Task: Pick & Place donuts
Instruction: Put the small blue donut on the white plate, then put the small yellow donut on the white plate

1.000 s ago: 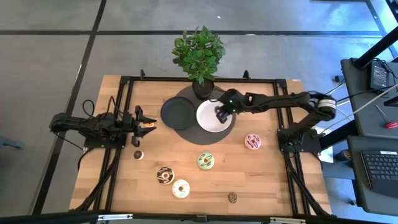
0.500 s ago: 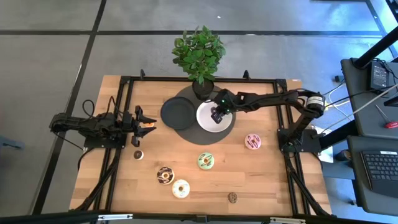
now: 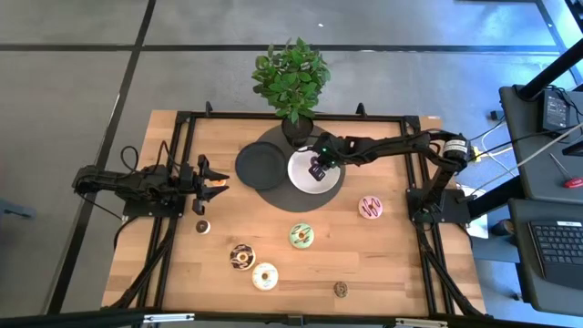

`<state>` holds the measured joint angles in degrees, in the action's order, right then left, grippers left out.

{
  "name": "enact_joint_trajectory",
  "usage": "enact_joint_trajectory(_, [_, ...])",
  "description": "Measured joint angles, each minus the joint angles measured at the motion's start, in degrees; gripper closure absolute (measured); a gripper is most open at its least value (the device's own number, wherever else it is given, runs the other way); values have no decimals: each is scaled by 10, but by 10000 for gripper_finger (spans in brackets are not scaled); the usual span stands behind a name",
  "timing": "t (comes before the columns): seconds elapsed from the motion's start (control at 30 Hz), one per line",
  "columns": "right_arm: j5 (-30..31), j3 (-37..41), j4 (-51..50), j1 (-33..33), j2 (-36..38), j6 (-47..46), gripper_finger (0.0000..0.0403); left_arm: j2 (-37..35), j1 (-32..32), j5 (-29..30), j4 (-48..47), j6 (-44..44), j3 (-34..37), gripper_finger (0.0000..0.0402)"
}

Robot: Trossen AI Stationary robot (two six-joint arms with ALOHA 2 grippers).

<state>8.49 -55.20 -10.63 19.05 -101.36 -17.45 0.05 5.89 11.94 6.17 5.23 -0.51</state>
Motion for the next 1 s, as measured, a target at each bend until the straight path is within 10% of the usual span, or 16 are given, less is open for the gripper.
enact_joint_trajectory(1.0, [-28, 0, -68, -14, 57, 32, 283, 0, 0, 0, 0, 0, 0, 250])
